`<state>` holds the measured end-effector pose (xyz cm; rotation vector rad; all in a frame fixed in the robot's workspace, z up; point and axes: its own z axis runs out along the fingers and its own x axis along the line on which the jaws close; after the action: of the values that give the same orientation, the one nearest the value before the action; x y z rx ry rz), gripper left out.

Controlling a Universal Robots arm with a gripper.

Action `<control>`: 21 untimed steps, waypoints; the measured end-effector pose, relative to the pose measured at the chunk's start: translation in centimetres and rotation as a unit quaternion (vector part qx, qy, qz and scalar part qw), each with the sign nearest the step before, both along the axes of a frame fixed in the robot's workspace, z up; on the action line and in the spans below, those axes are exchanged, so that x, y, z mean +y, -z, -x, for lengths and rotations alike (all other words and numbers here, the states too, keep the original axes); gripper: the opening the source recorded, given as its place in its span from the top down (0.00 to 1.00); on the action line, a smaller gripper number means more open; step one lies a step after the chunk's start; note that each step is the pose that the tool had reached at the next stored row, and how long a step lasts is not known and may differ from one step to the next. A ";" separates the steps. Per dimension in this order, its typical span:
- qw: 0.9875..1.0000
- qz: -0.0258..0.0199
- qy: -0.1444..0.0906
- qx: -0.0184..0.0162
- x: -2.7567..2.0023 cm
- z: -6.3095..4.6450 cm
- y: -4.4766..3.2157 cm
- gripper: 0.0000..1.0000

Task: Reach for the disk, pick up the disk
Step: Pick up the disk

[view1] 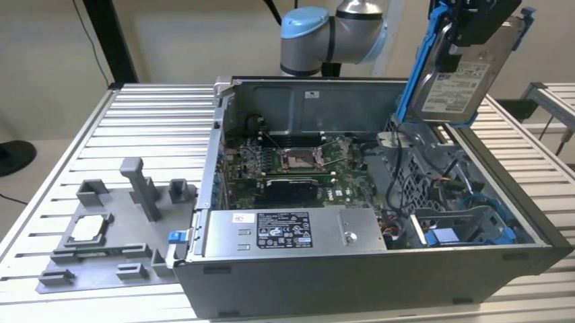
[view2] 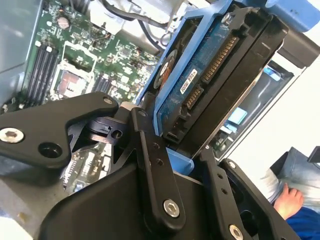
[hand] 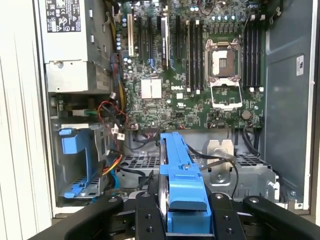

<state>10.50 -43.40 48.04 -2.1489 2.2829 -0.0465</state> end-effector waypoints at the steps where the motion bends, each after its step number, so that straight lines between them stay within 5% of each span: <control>1: 1.000 0.000 0.000 0.000 -0.20 0.0 -0.02 1.00; 21: 1.000 -0.001 0.000 0.000 -4.30 0.0 -0.07 1.00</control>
<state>10.50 -47.71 48.11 -2.1480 2.2820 -0.0443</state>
